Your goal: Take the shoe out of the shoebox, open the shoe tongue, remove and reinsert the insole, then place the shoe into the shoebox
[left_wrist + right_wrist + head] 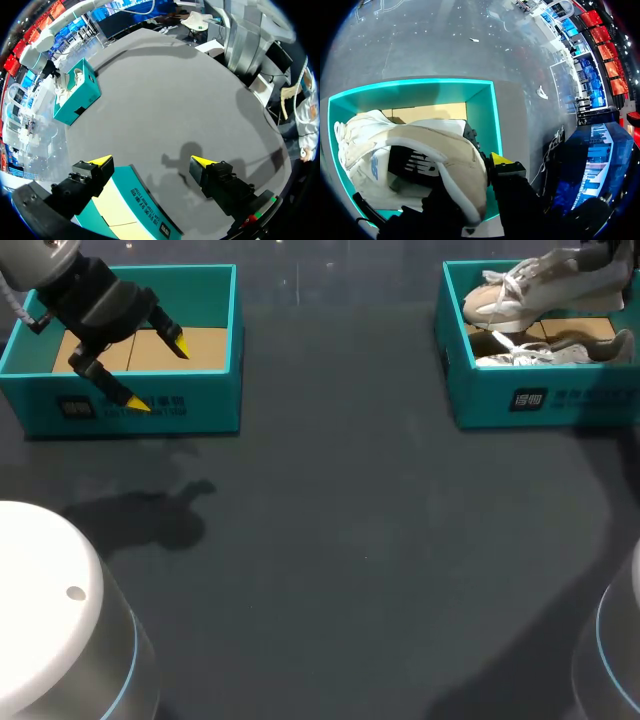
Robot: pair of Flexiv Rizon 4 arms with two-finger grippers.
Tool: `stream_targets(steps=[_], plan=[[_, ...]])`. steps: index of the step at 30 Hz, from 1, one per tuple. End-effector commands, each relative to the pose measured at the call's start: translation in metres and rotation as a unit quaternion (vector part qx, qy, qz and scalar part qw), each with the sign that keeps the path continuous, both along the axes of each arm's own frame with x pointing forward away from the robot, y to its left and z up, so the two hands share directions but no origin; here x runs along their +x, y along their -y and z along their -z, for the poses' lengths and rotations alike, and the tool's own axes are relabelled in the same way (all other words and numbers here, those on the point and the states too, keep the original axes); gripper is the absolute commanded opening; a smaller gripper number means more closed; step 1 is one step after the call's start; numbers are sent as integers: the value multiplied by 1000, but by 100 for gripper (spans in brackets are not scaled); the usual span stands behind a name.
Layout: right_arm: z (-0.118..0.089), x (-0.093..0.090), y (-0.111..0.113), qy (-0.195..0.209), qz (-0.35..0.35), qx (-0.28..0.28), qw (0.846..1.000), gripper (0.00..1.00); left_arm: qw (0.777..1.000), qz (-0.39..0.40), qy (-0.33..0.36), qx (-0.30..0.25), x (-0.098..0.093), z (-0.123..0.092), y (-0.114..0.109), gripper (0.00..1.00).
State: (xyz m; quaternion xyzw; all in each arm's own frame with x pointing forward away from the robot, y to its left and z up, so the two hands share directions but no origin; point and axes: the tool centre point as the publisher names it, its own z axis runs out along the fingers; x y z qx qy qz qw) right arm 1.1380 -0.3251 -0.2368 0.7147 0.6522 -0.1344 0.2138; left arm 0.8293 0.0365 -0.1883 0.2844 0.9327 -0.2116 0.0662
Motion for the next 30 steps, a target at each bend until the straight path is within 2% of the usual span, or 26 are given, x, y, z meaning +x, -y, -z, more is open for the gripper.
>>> stream_targets(steps=[1, 12, 30], plan=[[5, -1, 1, 5, -4, -1, 1000, 0, 1000, 1, 0, 1, 0, 0, 0, 100], [29, 8, -4, -5, -7, 2, 1000, 0, 1000, 1, 0, 1, 0, 0, 0, 100], [54, 19, -14, -15, -12, 20, 1000, 0, 1000, 1, 0, 1, 0, 0, 0, 100]])
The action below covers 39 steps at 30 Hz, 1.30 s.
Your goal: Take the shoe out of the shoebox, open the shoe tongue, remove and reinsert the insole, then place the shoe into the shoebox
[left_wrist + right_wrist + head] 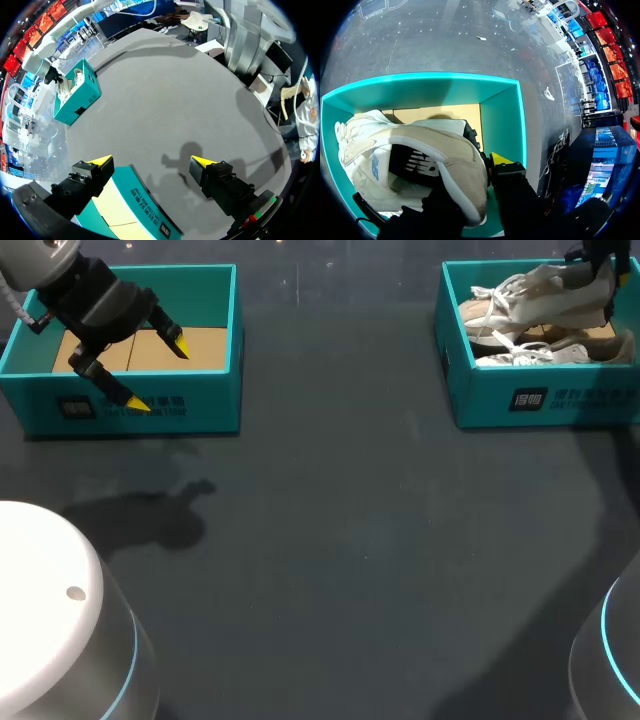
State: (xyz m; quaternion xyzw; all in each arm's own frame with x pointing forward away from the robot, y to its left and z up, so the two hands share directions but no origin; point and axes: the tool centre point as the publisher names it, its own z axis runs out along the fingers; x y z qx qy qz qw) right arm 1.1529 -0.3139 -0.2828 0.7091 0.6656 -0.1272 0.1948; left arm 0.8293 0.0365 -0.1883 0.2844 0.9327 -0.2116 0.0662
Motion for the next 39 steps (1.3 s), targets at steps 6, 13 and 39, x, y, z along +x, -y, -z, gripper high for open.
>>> stream_targets(steps=[6, 13, 39], plan=[[23, 3, -2, -10, -23, 5, 1000, 0, 1000, 1, 0, 1, 0, 0, 0, 100], [37, -1, 0, -19, -37, 16, 999, 0, 1000, 1, 0, 1, 0, 0, 0, 100], [49, -6, 12, -13, -102, 44, 994, 0, 1000, 1, 0, 1, 0, 0, 0, 100]])
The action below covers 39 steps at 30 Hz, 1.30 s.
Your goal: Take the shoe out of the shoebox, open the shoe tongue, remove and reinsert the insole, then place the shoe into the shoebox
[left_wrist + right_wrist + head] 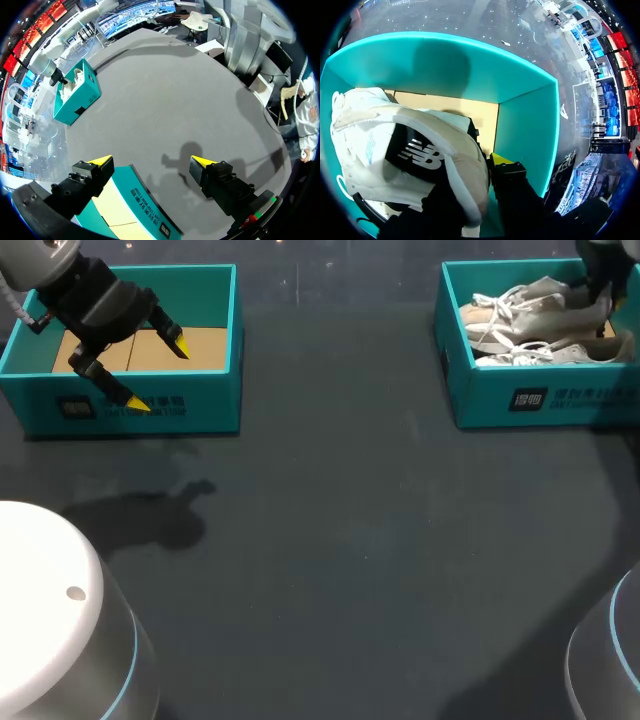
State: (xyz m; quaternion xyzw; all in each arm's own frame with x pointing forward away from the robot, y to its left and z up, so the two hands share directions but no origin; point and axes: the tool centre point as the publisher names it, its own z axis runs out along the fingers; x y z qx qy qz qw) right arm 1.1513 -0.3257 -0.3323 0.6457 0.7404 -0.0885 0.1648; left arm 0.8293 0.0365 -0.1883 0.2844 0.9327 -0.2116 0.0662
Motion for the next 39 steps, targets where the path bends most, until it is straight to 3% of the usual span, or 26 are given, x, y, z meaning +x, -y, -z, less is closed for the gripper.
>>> stream_targets(steps=[1, 39], plan=[[-1, -4, 0, 2, -6, 1, 1000, 0, 1000, 1, 0, 1, 0, 0, 0, 100], [24, 4, -3, -38, -22, 25, 999, 0, 1000, 1, 0, 1, 0, 0, 0, 100]])
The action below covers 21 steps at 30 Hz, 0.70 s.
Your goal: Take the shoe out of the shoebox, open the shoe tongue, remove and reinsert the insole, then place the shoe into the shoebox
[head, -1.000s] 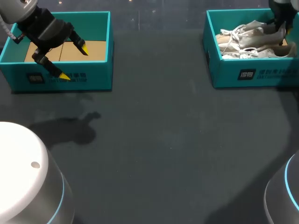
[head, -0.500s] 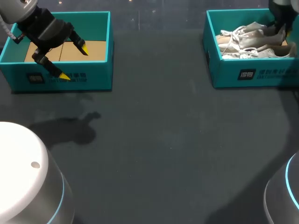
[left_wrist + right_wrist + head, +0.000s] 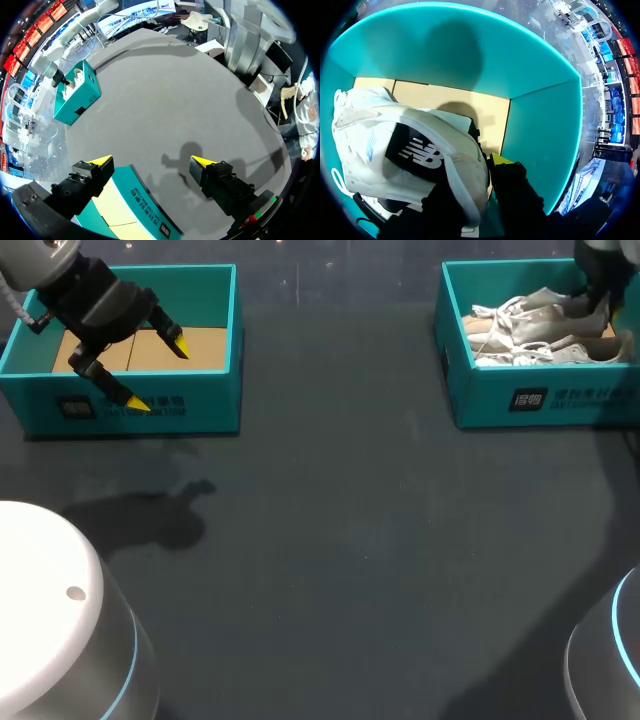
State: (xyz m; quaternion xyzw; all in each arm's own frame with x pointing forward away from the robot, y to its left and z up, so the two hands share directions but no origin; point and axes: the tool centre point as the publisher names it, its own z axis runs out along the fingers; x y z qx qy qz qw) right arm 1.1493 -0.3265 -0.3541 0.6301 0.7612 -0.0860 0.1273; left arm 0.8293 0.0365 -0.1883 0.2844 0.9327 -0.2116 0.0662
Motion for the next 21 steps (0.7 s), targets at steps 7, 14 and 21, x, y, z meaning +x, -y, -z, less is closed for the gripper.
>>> stream_targets(steps=[7, 14, 21], plan=[[4, 8, -7, -12, 2, 1, 1000, 8, 1000, 1, 0, 1, 0, 0, 0, 100], [4, 7, -7, -14, 6, 1, 1000, 15, 1000, 1, 0, 1, 0, 0, 0, 100], [5, 4, -10, -18, 10, 4, 1000, 31, 1000, 1, 0, 1, 0, 0, 0, 100]])
